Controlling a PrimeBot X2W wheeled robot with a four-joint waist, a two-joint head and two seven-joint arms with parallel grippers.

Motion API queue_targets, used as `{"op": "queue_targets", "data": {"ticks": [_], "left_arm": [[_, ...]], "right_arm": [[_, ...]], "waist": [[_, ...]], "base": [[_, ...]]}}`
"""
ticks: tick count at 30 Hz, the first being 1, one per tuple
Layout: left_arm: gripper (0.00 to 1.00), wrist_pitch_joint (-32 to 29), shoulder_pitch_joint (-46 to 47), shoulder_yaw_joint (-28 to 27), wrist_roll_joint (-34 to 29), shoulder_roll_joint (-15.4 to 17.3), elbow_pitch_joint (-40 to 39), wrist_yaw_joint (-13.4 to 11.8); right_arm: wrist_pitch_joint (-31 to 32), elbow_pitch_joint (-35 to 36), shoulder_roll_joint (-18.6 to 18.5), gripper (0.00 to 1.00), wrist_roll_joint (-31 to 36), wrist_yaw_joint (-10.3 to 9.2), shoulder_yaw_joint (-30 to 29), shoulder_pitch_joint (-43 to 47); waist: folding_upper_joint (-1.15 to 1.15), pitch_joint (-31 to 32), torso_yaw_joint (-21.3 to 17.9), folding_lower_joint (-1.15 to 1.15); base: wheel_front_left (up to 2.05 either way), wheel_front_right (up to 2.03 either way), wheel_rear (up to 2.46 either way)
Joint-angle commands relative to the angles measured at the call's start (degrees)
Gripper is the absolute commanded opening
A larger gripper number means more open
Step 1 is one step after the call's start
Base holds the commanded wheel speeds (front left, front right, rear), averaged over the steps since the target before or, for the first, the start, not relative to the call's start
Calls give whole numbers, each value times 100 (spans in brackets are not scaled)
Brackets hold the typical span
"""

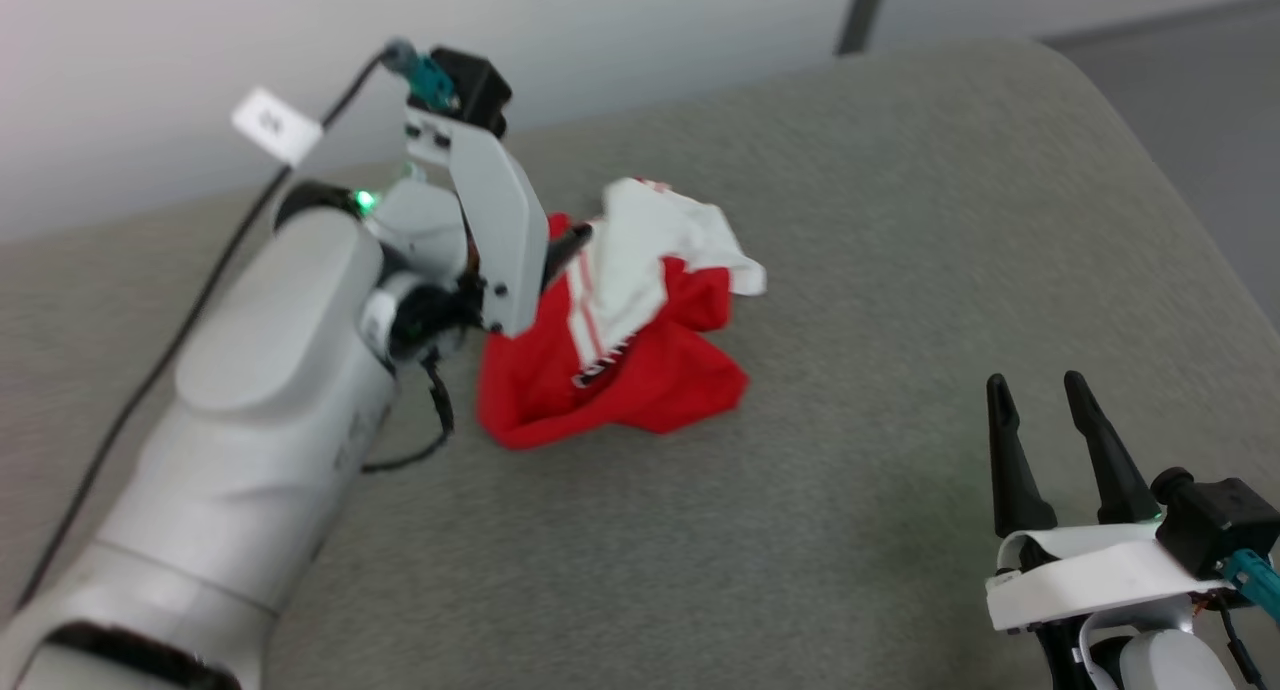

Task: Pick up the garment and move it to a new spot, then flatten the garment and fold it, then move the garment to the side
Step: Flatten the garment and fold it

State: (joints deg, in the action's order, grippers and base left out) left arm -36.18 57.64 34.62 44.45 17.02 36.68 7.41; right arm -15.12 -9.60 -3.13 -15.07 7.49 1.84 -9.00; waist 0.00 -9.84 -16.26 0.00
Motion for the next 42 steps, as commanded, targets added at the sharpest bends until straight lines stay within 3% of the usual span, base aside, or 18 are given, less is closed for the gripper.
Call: {"op": "queue_targets", "data": {"ticks": [1,4,9,20,21,23,24,25,34,42], "left_arm": [[100,-119,141,44,96,-22,183,8],[100,-571,401,195,403,-130,520,8],[100,-980,677,386,780,27,834,8],[100,-888,932,801,1088,188,1039,8],[65,-835,944,812,1134,182,1045,8],[31,-740,970,824,1192,174,1101,8],[7,-699,996,850,1201,166,1132,8],[0,-662,1017,877,1216,153,1153,8],[0,-44,1078,963,1497,79,1234,9],[0,1296,484,492,2034,220,1223,9]], "right_arm": [[-3,-4,27,100,-70,0,10,-111],[-4,16,27,100,-183,0,54,-166],[-3,35,30,100,-308,0,165,-312],[-3,88,28,100,-363,0,242,-399],[-3,88,28,100,-367,0,251,-404],[-3,86,28,100,-366,0,248,-413],[-3,82,28,100,-362,0,241,-416],[-3,80,28,100,-356,0,231,-421],[-3,73,27,100,-206,0,132,-358],[-4,27,21,100,130,0,-10,-5]], "waist": [[0,-493,-539,0],[0,-595,-666,0],[0,-714,-860,0],[0,-817,-908,0],[0,-825,-903,0],[0,-831,-886,0],[0,-832,-871,0],[0,-832,-852,0],[0,-692,-460,0],[0,-95,394,0]], "base": [[0,0,0],[0,0,0],[0,0,0],[0,0,0],[0,0,0],[0,0,0],[0,0,0],[0,0,0],[0,0,0],[0,0,0]]}}
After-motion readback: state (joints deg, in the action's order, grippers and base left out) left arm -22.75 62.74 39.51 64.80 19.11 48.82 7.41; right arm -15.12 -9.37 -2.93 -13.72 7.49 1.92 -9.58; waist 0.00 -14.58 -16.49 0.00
